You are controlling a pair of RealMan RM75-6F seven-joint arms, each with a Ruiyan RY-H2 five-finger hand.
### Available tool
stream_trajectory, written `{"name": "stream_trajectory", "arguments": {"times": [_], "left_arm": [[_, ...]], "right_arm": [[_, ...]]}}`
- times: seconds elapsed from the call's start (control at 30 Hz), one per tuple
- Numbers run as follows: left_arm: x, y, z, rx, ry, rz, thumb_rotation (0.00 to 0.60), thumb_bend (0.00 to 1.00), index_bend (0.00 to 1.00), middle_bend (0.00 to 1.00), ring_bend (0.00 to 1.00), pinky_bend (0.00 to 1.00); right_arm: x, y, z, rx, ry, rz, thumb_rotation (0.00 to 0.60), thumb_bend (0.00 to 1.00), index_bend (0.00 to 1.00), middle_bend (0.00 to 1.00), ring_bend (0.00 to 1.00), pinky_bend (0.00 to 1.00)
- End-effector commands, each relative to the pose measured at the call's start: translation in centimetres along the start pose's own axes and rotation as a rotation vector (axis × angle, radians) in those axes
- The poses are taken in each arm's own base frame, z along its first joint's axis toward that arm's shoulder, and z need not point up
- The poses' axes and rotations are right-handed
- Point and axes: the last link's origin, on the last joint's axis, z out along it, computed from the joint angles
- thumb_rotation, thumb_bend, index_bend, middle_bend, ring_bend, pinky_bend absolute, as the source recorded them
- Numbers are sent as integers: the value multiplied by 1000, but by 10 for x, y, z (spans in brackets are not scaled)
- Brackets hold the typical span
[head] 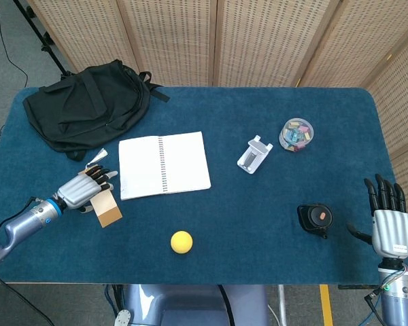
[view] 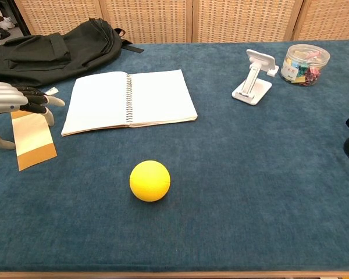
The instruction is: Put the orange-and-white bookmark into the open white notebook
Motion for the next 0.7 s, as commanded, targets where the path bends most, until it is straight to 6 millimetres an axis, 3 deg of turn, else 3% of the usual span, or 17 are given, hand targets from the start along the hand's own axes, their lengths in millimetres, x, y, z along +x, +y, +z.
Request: {"name": "stream_trajectory", "arguments": {"times": [0.03,0.13,0.23,0.7], "left_arm": [[1,1,1,-1,-2,4,600,217,323,0,0,0],[1,2,1,3,4,-8,600,234,518,0,0,0],[1,3,-1,10,24,-41,600,254,650,0,0,0],[0,2,-17,14,80,-33,600,270,725,0,0,0]], "right_arm": [[0,0,0,0,0,1,600,0,0,0,0,0],[1,0,0,-1,0,4,600,0,0,0,0,0],[1,1,0,0,2,6,600,0,0,0,0,0],[1,-1,-2,9,-4,11,600,0,0,0,0,0]]}}
